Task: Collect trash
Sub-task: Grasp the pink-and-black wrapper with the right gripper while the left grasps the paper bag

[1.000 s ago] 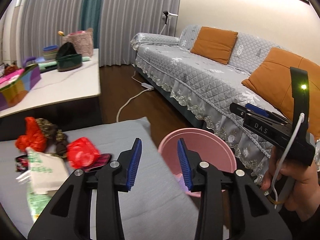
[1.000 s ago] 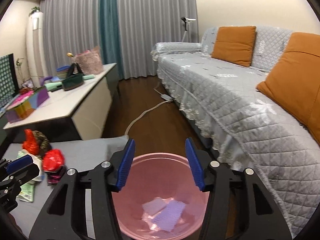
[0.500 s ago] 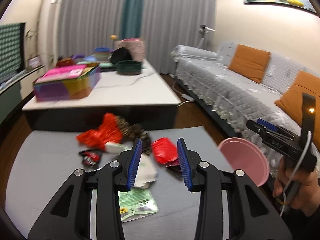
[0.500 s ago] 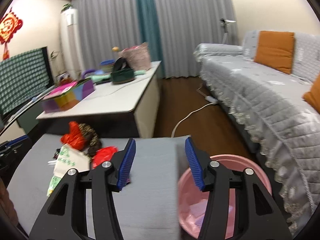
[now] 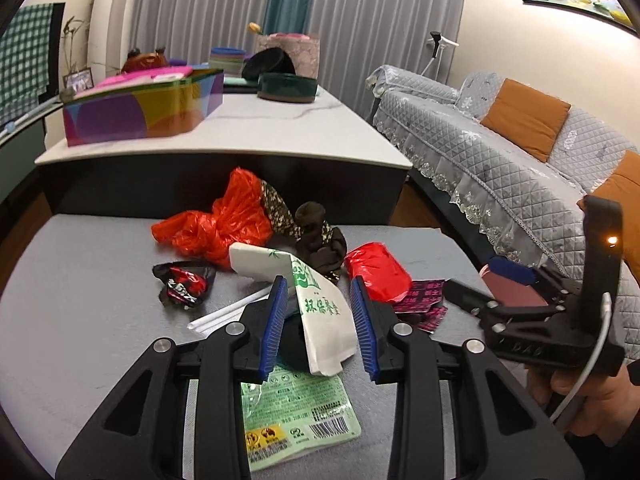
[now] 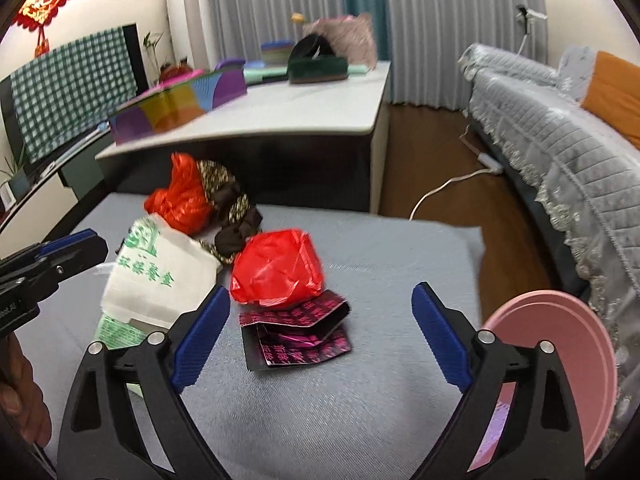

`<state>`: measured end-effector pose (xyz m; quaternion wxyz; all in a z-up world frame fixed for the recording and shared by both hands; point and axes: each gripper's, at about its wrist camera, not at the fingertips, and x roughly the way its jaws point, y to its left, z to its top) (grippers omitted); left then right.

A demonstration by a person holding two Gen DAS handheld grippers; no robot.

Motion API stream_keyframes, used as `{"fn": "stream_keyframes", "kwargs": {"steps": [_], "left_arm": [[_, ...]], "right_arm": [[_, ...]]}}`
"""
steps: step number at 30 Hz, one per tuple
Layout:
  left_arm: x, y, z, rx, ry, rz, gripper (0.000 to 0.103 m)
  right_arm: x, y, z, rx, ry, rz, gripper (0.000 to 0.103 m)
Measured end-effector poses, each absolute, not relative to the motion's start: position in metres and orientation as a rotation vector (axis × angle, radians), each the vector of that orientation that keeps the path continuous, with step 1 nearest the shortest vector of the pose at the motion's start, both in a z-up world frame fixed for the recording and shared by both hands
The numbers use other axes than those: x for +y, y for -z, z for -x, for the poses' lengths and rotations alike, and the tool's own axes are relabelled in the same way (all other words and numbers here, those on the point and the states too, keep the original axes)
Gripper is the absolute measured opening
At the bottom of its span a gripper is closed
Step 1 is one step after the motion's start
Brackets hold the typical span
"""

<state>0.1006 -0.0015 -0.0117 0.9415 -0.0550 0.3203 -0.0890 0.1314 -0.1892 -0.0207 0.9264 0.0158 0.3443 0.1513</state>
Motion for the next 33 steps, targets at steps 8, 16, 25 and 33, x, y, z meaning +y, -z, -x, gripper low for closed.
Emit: {"fn": "stream_keyframes", "kwargs": {"steps": [8, 16, 25, 33], "left_arm": [[0.007, 0.030, -0.119, 0.704, 0.182, 0.164, 0.033], [0.003, 0.041, -0.132, 0.748, 0.198, 0.182, 0.024], [-0.004, 0.039, -0.130, 0.745, 0.215, 0.157, 0.013], [-0.006, 0.030, -0.123, 0.721, 0.215, 0.127, 0.007]], "right_arm": [[-0.178, 0.049, -0.158, 0.804, -0.355, -0.045, 0.093], [-0.167, 0.062, -0.165, 0.849, -0.404, -0.014, 0.093], [-0.167, 0.059, -0.161, 0.843, -0.407, 0.001, 0.074], [-0.173, 0.047, -0.152, 0.800, -0.400, 0.005, 0.073]]}}
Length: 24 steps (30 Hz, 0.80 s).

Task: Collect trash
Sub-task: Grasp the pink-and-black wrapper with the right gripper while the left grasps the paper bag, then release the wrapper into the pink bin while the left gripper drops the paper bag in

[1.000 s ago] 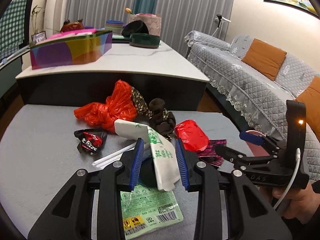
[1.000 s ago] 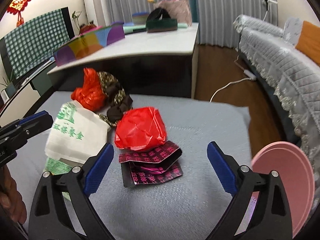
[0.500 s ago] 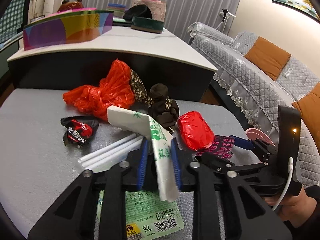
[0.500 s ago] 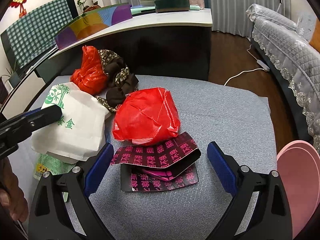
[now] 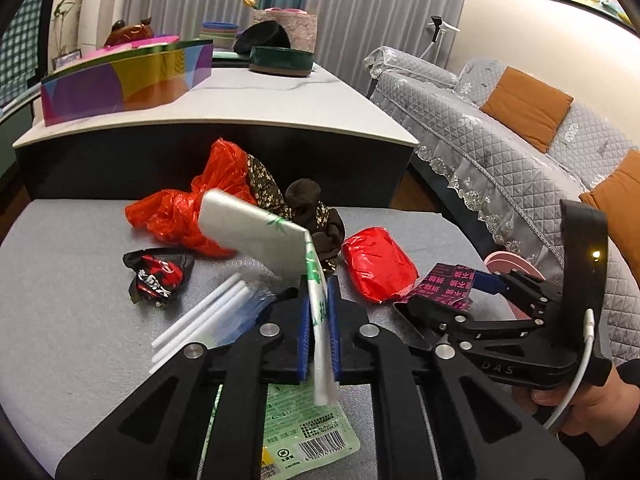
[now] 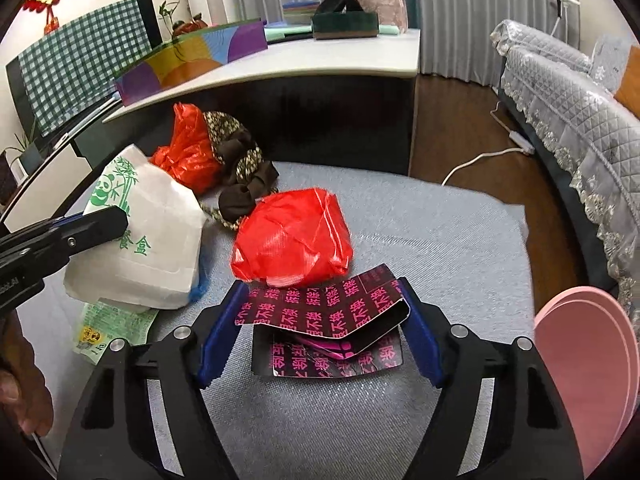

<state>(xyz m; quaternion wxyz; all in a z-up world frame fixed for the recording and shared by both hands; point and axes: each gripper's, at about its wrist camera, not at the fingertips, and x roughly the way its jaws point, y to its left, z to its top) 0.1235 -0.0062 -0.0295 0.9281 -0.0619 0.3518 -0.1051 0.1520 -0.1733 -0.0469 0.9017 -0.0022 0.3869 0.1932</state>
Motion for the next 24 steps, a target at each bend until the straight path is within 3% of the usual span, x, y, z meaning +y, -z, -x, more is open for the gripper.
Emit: {"fn": "stream_keyframes", "kwargs": {"steps": [24], "left_arm": [[-0.025, -0.011, -0.076, 0.615, 0.235, 0.056, 0.005]], "right_arm": [[-0.217, -0.020, -0.088, 0.608, -0.311, -0.020, 0.073]]}}
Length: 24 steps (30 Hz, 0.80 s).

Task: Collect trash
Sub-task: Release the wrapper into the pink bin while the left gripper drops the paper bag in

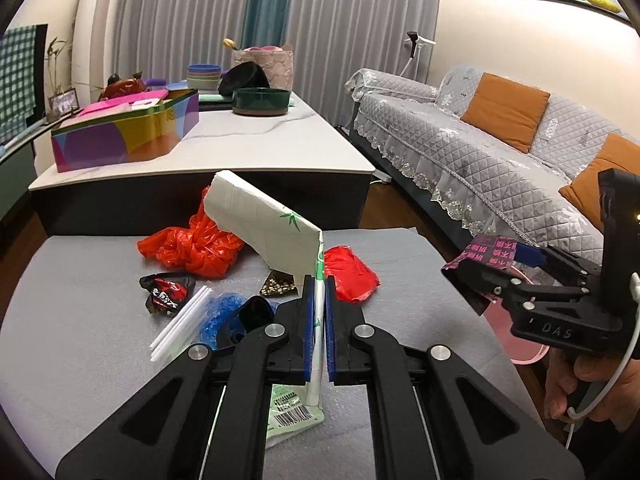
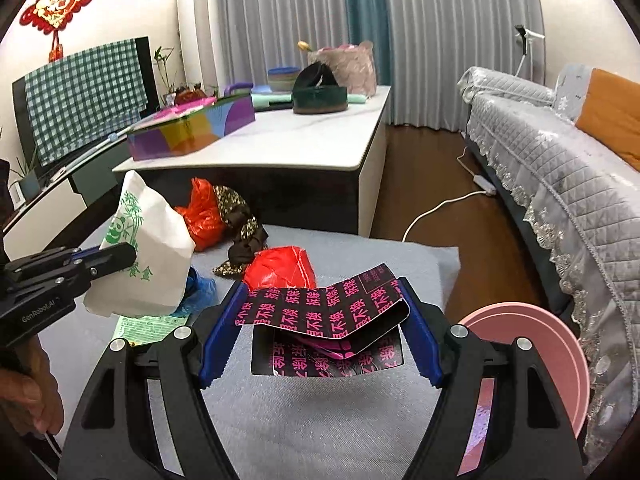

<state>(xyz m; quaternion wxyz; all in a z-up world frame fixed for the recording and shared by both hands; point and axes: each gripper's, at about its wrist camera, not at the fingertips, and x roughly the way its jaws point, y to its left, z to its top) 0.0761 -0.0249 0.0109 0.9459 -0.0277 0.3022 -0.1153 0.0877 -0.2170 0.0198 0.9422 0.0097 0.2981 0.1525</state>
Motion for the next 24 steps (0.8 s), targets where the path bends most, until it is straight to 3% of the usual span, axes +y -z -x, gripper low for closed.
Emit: {"fn": "stream_keyframes", "kwargs": {"steps": [24], "left_arm": [[-0.064, -0.029, -0.034, 0.578, 0.289, 0.026, 0.005]], "right_arm": [[-0.295, -0.055, -0.035, 0.513, -0.161, -0.105, 0.073]]}}
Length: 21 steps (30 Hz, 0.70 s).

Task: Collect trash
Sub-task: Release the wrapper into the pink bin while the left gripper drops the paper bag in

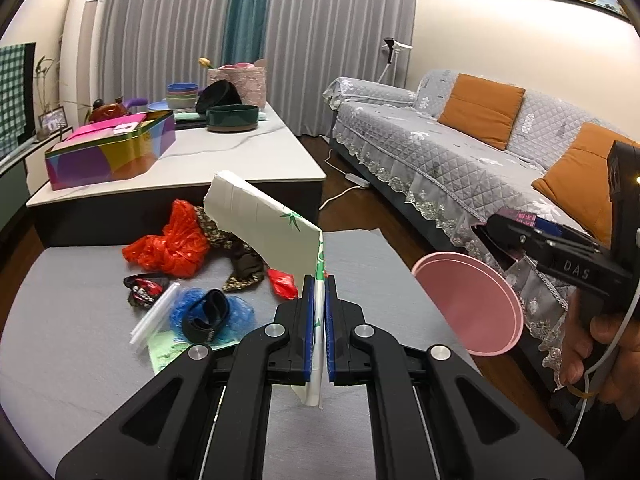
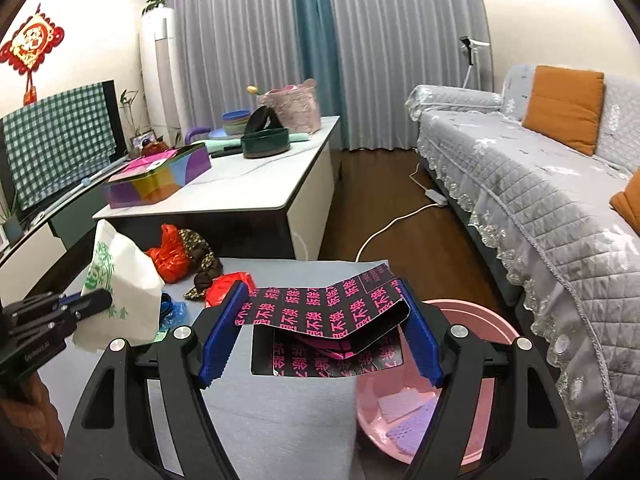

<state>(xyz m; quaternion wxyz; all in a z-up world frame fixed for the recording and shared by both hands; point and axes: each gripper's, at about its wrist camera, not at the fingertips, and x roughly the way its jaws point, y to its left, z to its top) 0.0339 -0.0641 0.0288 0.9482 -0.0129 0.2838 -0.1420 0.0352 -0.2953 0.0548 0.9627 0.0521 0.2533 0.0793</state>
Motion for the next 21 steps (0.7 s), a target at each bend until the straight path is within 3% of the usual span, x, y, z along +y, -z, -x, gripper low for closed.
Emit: {"fn": "stream_keyframes", "kwargs": {"steps": [21], "left_arm": [[-0.140, -0.027, -0.045, 0.596, 0.412, 0.014, 0.005]], "right_arm": [[-0.362, -0.071, -0.020, 0.443, 0.026, -0.082, 0.073]]}}
